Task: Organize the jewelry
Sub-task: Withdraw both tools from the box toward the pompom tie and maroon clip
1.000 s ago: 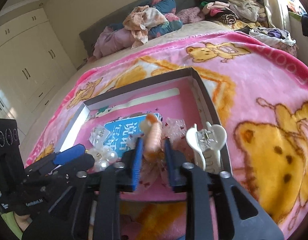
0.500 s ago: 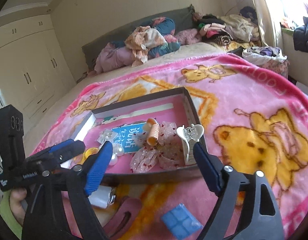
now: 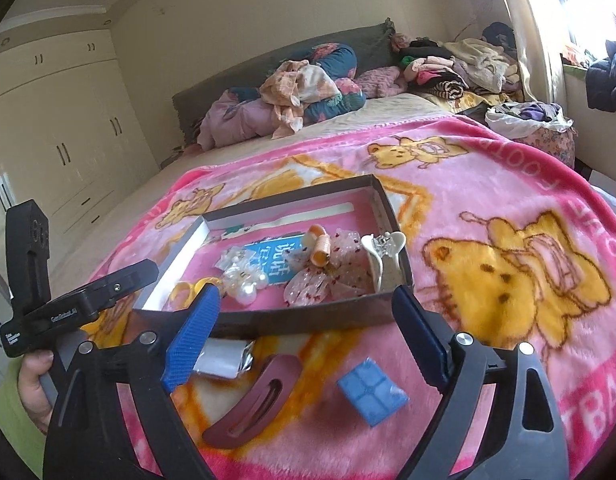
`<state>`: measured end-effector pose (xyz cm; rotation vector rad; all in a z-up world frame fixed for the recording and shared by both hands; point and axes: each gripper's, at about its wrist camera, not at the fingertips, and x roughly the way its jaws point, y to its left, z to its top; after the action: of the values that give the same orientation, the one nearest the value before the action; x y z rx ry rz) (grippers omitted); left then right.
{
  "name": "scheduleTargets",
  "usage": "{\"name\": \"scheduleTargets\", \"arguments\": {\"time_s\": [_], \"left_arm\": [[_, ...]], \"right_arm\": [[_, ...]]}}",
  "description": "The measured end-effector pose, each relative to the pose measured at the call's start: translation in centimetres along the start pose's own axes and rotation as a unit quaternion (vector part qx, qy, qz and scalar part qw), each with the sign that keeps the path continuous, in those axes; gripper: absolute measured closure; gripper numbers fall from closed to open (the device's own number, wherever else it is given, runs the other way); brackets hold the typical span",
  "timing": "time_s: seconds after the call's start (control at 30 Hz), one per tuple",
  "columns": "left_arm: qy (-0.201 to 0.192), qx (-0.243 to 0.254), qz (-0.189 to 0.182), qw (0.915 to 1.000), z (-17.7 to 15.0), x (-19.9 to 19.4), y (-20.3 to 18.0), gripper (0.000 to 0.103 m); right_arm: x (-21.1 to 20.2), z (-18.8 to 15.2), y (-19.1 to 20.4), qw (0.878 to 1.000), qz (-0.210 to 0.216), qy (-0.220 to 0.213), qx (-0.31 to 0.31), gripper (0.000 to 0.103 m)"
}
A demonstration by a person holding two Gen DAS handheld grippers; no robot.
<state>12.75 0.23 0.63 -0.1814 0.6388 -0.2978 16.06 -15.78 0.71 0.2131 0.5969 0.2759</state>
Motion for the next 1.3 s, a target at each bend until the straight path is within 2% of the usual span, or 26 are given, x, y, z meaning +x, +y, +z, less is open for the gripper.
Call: {"name": "scheduleTargets", "arguments": {"time_s": [0.6,1.3], "left_arm": [[0.006,0.022,0.009,0.9997,-1.7,-2.2,-0.4,0.012],[0.047,0.032,0.015,0.9983,-4.9,-2.1,-0.1,0.012]], "right_arm": [[-2.2,-1.8,1.1,1.000,0.008,0.004,-0.009,0.017],[-2.8,-3.6,1.1,1.000,0.001,0.028,-0.013,0.017]]}}
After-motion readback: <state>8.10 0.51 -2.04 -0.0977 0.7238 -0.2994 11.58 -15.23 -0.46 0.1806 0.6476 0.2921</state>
